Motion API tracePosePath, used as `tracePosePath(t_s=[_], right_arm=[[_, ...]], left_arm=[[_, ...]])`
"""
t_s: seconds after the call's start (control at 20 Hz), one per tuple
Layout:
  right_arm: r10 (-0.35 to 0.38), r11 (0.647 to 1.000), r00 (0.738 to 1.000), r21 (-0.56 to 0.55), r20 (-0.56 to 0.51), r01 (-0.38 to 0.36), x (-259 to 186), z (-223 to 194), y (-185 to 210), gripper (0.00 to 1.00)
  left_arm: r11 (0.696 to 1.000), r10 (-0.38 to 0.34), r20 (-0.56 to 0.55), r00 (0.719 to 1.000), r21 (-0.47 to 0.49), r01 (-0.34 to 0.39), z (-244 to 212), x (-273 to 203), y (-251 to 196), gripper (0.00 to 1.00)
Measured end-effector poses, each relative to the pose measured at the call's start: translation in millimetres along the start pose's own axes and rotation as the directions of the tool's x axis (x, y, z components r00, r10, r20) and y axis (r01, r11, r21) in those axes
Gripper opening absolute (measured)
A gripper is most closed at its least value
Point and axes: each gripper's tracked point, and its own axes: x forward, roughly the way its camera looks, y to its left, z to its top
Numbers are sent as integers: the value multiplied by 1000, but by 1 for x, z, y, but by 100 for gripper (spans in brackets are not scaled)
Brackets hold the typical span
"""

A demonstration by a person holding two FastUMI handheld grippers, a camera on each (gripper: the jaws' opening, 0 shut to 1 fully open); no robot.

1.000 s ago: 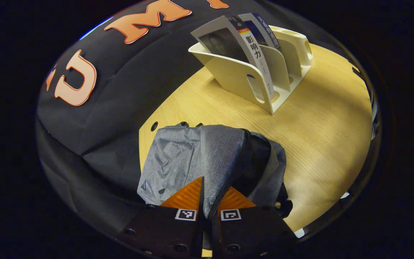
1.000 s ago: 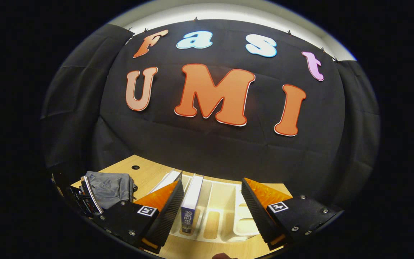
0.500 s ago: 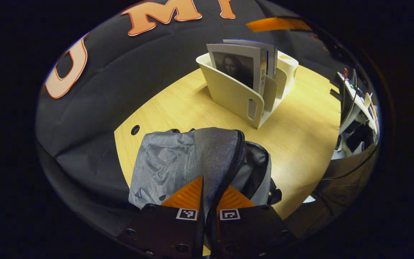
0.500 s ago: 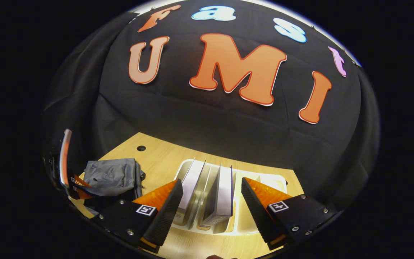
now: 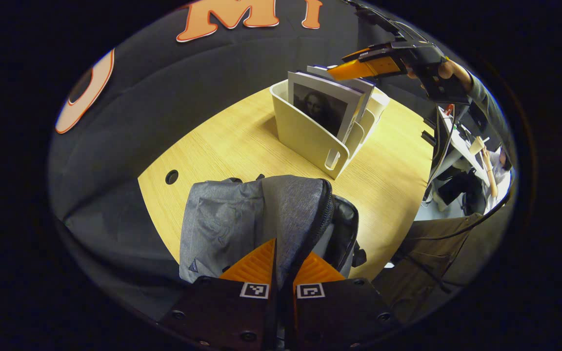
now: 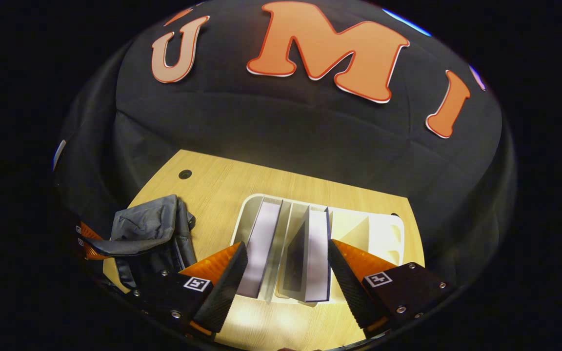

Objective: Open the schoolbag, grab two books from the bookshelf and put them into the schoolbag.

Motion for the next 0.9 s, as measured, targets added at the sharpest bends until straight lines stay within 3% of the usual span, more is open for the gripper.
tracePosePath(t_s=[0.2,0.35,0.45,0.5,0.55,0.7,0.9], right_arm=[[63,998,993,5,-99,-62,19,-5,13,99],[68,997,989,-16,-130,-71,26,0,16,98],[98,995,984,-3,-147,-100,27,5,21,93],[115,993,980,10,-163,-115,25,5,23,81],[141,990,976,27,-166,-138,21,6,28,86],[201,979,969,53,-145,-196,10,15,39,81],[193,981,965,54,-175,-187,16,7,40,82]], left_arm=[[999,14,-28,1000,-31,-14,13,-10,9,6],[999,34,-48,998,-23,-35,22,-12,8,7],[999,42,-55,998,-19,-43,28,-12,6,6],[999,43,-57,997,-16,-44,28,-12,5,6],[999,45,-59,997,-16,-46,29,-12,5,6],[999,45,-61,997,-24,-47,28,-10,4,6],[998,52,-63,997,-41,-54,26,-10,5,7]])
